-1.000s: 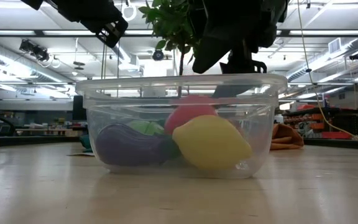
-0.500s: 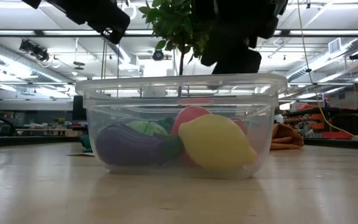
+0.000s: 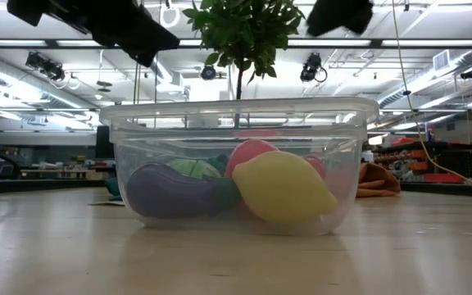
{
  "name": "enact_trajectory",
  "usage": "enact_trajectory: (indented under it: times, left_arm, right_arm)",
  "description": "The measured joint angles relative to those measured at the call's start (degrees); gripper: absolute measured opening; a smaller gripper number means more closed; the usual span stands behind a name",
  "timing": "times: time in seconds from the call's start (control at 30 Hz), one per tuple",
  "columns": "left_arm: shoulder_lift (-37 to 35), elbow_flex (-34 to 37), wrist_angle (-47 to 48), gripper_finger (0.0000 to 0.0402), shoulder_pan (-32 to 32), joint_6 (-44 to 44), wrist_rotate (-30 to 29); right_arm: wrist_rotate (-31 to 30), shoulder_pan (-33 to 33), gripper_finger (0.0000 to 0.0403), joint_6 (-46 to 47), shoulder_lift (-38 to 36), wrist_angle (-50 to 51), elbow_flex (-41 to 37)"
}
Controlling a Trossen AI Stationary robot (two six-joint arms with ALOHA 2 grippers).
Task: Pick and placing Produce into tupperware
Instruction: Return to Home Position
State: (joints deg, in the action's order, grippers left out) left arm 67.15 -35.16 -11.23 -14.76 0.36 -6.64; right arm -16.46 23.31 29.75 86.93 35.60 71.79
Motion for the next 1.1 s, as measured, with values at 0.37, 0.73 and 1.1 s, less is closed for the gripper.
enact_trajectory:
  times: [0.37,0.73,1.1]
  left_arm:
    - [-16.58,6.16,0.55,0.001,-0.61,3.58,-2.02]
    - [-28.51,9.3,0.34,0.0009,2.52,6.45,-1.72]
    - [-28.94,9.38,-0.56,0.0007,10.54,7.85,2.05]
  right_arm:
    - [-14.43,5.09,0.0006,-2.01,-19.2,4.82,-9.29]
    - [-3.45,-0.91,0.0,-27.34,-47.64,-31.49,-34.5]
    - [20.74,-23.06,0.0,-33.85,-52.15,-35.55,-39.56]
